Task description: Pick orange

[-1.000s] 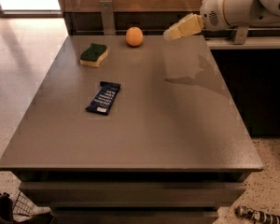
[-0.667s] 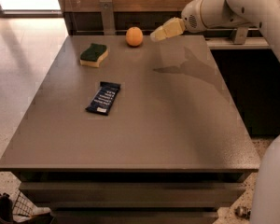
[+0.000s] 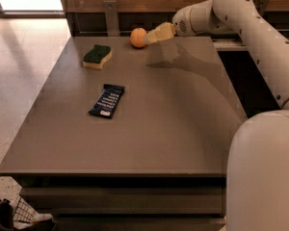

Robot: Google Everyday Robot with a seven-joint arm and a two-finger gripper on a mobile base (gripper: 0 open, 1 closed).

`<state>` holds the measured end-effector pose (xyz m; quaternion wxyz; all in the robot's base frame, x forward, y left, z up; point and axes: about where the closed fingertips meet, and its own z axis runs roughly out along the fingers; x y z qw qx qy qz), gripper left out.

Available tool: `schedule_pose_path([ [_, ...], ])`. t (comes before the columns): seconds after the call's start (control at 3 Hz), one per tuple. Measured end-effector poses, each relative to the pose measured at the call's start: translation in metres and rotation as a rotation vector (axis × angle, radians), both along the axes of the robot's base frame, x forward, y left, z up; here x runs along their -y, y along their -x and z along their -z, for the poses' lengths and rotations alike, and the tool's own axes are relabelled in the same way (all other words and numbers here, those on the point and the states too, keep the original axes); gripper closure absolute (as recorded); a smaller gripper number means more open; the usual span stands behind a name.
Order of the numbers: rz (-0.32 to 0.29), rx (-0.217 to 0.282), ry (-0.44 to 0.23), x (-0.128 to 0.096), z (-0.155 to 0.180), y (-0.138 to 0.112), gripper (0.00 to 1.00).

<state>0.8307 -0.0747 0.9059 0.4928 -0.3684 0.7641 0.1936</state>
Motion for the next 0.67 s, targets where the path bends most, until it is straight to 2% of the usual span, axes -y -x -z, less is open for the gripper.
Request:
schedule_pose_path([
  [0.67,-0.02,-0.063,-0.158,-0.049,0.028,-0.029,0.0],
])
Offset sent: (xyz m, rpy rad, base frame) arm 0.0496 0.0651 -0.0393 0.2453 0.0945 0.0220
